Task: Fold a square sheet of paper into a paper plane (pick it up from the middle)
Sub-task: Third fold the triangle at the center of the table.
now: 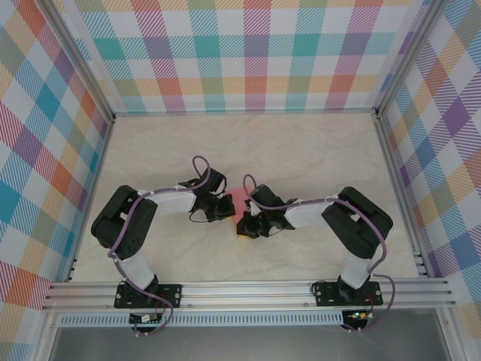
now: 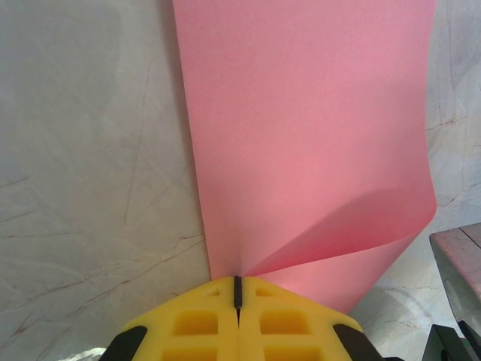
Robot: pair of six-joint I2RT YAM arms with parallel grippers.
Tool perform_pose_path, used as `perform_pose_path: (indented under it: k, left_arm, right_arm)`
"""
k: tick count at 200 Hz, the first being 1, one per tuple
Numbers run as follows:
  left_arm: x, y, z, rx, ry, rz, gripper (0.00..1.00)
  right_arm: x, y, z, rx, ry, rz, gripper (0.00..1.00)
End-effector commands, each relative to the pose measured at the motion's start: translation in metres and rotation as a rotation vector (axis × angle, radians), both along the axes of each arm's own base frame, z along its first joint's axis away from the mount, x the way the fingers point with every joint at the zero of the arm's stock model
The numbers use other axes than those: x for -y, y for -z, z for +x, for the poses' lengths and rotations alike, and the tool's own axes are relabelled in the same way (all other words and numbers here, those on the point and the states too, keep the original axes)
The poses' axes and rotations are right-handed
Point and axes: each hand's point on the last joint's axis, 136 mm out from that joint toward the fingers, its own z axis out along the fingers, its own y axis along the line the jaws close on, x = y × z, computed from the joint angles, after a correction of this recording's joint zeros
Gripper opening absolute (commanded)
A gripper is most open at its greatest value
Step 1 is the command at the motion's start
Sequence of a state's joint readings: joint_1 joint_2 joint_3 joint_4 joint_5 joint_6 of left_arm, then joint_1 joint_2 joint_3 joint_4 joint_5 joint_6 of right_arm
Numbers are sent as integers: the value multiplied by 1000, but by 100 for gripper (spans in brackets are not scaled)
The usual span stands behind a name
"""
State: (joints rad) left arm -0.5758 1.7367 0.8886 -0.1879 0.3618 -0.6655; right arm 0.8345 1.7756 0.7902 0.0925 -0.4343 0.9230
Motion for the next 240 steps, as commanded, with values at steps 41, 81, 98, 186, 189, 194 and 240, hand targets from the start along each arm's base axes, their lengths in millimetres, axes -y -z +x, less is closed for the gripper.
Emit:
perform_pose_path:
  k: [41, 81, 98, 186, 189, 194, 240]
  left_arm:
    - [-18, 24, -11, -36, -20, 113, 0]
    - [-19, 25, -12, -37, -24, 118, 0]
    - [-20, 24, -12, -36, -23, 120, 0]
    - [-21, 28, -14, -28, -9, 127, 0]
    - [-21, 28, -13, -26, -9, 126, 0]
    - [-21, 28, -14, -26, -6, 127, 0]
    - [-22, 27, -13, -25, 7, 144, 0]
  right_arm:
    - [7, 18, -15, -32, -46, -71, 7]
    - [2, -3, -2, 47, -55, -67, 7]
    - [3, -19, 13, 111, -16, -61, 8]
    - [15, -3, 52, 103, 96, -89, 7]
    - [16, -1, 52, 99, 100, -94, 7]
    - [18, 2, 51, 90, 105, -103, 7]
    - [31, 13, 45, 42, 147, -169, 7]
